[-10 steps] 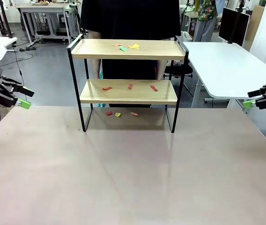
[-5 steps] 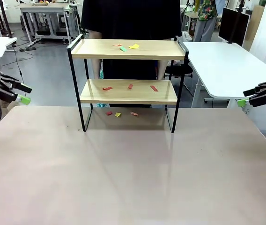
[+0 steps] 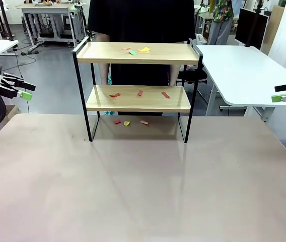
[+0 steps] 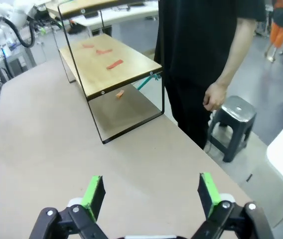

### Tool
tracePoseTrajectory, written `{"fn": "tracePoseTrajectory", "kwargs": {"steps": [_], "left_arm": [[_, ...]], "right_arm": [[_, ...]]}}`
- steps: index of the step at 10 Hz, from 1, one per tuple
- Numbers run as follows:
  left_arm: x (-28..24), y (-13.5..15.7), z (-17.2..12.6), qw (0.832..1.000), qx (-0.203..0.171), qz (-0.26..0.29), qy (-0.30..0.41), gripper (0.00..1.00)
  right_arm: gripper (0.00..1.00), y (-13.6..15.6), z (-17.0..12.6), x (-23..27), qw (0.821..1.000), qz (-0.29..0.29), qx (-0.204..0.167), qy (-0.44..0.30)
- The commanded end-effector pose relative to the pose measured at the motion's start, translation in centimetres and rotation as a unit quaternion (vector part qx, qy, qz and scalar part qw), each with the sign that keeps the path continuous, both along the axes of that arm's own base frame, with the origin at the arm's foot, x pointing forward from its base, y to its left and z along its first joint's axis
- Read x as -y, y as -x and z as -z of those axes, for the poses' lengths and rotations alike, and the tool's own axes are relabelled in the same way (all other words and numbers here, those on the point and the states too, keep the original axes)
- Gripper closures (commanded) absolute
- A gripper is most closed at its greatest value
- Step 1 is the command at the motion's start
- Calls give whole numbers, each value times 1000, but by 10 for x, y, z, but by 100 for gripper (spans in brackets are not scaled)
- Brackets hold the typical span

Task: Clean the shelf.
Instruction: Pick up the Duster handed by the human.

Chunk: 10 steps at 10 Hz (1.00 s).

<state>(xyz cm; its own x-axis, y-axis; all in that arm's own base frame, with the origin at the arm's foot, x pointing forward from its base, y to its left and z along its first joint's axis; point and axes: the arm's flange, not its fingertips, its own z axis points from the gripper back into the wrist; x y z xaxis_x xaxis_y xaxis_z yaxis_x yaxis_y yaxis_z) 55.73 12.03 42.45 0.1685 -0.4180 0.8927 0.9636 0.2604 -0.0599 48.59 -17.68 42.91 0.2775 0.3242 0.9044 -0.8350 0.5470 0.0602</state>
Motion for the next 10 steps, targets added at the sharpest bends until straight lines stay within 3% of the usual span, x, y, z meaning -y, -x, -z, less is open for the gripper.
{"fn": "tracePoseTrajectory", "kwargs": {"steps": [1, 6, 10], "left_arm": [[-22, -23, 10, 996, 33, 40, 66, 0], [-27, -46, 30, 983, 103, 62, 136, 0], [-17, -52, 33, 977, 112, 82, 161, 0]], "right_arm": [[0, -25, 11, 19, 999, -24, 22, -23], [0, -47, 29, 39, 997, -17, 54, -59], [0, -52, 27, 48, 992, -1, 71, -105]]}}
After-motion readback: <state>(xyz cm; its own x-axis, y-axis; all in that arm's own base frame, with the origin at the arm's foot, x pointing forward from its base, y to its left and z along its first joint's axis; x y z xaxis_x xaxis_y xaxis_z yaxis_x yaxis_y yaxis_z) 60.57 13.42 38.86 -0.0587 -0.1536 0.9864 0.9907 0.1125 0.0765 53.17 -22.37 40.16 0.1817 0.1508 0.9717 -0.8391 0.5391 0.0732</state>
